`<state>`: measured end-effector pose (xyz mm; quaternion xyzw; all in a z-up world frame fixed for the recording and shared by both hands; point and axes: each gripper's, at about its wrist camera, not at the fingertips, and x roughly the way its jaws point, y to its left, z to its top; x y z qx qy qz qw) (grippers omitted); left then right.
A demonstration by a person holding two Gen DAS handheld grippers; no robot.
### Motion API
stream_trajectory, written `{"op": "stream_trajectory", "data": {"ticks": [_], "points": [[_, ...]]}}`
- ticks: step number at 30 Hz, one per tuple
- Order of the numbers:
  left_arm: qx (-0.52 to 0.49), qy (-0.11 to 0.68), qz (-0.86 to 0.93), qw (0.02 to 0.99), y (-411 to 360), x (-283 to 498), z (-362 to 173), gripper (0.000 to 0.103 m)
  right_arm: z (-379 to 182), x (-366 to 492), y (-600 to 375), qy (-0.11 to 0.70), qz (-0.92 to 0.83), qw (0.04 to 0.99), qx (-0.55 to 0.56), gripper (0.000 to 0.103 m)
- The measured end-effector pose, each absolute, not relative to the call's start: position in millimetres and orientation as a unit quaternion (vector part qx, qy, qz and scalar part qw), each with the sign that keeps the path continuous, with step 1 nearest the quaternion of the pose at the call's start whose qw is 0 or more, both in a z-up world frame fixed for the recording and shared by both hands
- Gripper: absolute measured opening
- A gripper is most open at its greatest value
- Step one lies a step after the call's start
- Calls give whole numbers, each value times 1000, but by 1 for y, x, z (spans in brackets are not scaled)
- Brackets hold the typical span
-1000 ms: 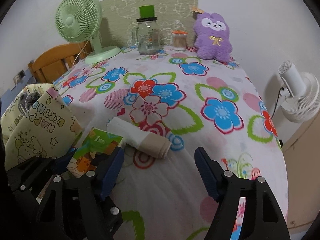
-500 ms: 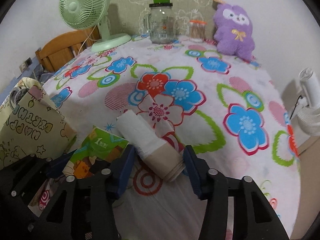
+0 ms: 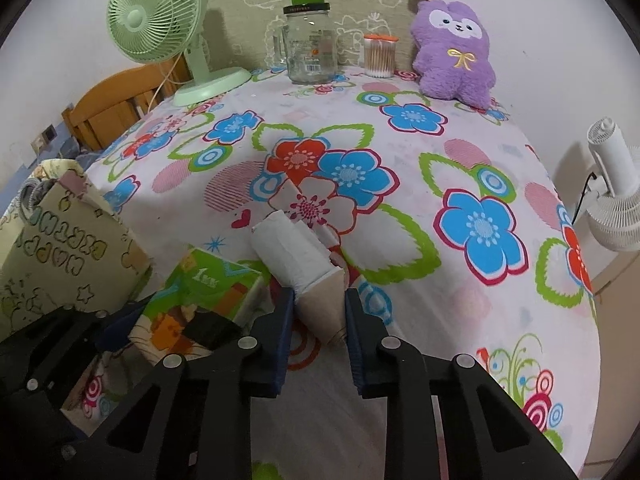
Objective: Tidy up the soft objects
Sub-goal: 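Lift and carry tissue pack with left tool while right tool carries paper roll to box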
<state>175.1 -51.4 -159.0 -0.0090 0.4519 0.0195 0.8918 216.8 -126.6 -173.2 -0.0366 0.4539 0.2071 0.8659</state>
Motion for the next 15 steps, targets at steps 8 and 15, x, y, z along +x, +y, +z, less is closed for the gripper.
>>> {"op": "stream_trajectory", "data": {"ticks": [8,15], "points": [[-6,447,-2,895,-60,165,-152,53,-166,202,-140,451,193,871,-20,27],[-3,439,-18,898,-68,152,-143,53,-155,187,-150,443,181,878,-11,27]]}}
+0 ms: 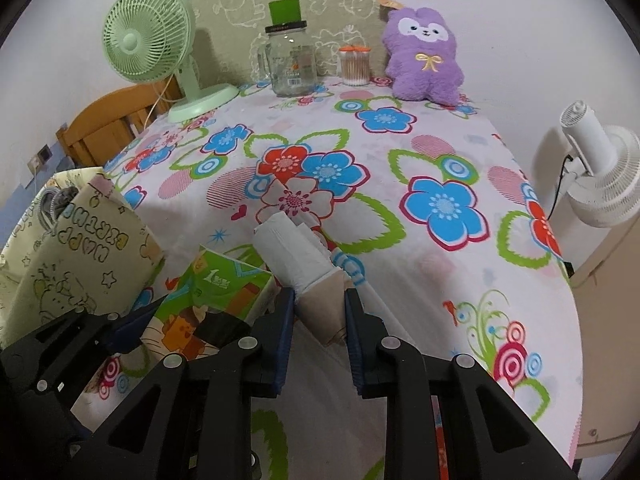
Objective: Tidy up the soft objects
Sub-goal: 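Lift and carry tissue pack with left tool while right tool carries paper roll to box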
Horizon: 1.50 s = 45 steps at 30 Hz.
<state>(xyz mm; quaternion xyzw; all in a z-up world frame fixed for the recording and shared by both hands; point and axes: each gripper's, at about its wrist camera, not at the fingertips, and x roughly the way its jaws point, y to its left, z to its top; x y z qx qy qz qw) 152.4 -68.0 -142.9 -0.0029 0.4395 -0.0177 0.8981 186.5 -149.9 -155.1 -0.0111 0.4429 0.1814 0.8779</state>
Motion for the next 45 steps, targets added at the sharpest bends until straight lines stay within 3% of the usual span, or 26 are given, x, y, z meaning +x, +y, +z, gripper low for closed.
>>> {"op": "stream_trajectory", "data": {"ticks": [45], "points": [[43,346,-72,935,-82,70,-53,53,-48,82,-175,347,113,931,-3,27]]}}
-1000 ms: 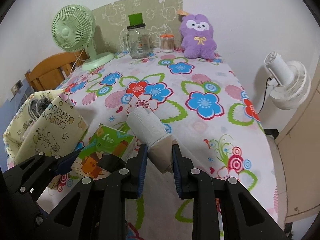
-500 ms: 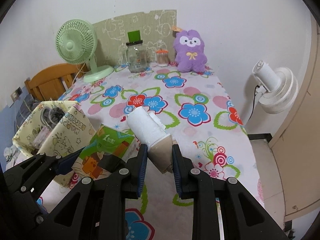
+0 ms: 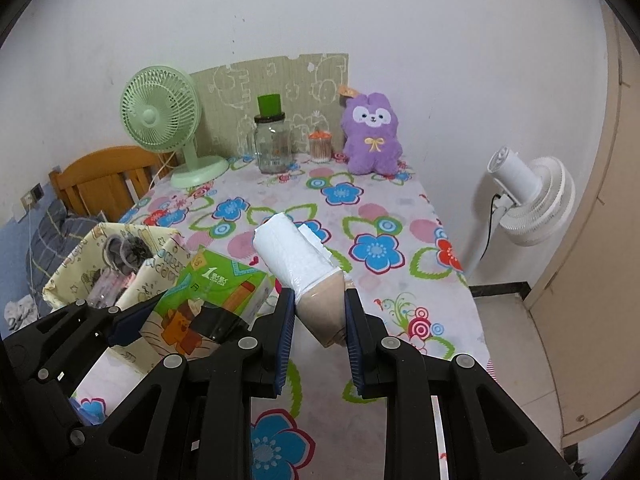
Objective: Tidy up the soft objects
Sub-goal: 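Lift and carry tissue pack with left tool while right tool carries paper roll to box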
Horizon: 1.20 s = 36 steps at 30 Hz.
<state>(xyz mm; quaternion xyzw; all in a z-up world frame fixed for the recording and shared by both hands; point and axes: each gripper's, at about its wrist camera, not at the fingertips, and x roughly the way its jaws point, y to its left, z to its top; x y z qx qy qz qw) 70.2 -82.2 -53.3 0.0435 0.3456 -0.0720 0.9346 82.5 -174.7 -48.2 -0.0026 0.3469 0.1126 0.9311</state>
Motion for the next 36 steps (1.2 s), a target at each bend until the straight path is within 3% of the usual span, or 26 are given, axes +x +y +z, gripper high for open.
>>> {"op": "stream_trajectory", "data": {"ticks": [36], "points": [[36,299,-42,953,-13,51,-12,53,-2,66,-110,309,139,941,0,27]]}}
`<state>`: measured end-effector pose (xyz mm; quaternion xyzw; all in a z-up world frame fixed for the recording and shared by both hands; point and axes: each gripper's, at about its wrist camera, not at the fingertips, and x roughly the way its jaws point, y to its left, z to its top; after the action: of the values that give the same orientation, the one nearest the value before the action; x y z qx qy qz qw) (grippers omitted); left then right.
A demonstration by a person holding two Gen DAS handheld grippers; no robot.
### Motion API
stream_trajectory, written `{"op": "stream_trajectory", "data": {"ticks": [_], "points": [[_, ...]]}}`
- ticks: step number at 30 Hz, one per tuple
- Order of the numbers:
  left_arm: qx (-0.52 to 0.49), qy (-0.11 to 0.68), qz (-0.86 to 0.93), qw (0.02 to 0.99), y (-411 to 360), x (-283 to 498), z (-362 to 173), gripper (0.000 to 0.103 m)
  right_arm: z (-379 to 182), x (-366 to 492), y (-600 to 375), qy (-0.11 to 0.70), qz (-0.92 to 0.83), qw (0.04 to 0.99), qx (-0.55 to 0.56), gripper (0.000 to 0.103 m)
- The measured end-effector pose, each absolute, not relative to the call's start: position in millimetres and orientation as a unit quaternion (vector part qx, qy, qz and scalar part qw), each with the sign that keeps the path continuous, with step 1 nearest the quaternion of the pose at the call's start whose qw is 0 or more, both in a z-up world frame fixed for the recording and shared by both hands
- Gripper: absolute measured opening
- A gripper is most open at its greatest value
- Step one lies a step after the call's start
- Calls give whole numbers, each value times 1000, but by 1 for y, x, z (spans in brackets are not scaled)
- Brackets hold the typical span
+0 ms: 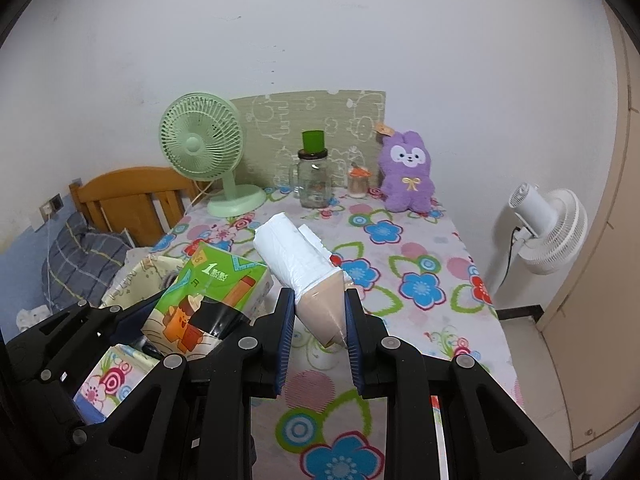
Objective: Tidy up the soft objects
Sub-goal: 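Lift and carry tissue pack with left tool while right tool carries paper roll to box, then lower tissue pack into box with left tool while right tool lowers paper roll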
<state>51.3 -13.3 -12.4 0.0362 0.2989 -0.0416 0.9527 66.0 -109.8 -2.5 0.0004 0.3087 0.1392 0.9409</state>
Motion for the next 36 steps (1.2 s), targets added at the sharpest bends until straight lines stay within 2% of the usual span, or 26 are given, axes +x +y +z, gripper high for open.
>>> {"op": "stream_trajectory", "data": {"ticks": [36], "points": [[33,339,32,940,89,85,-47,53,-30,101,-2,337,223,914,-29,27]]}}
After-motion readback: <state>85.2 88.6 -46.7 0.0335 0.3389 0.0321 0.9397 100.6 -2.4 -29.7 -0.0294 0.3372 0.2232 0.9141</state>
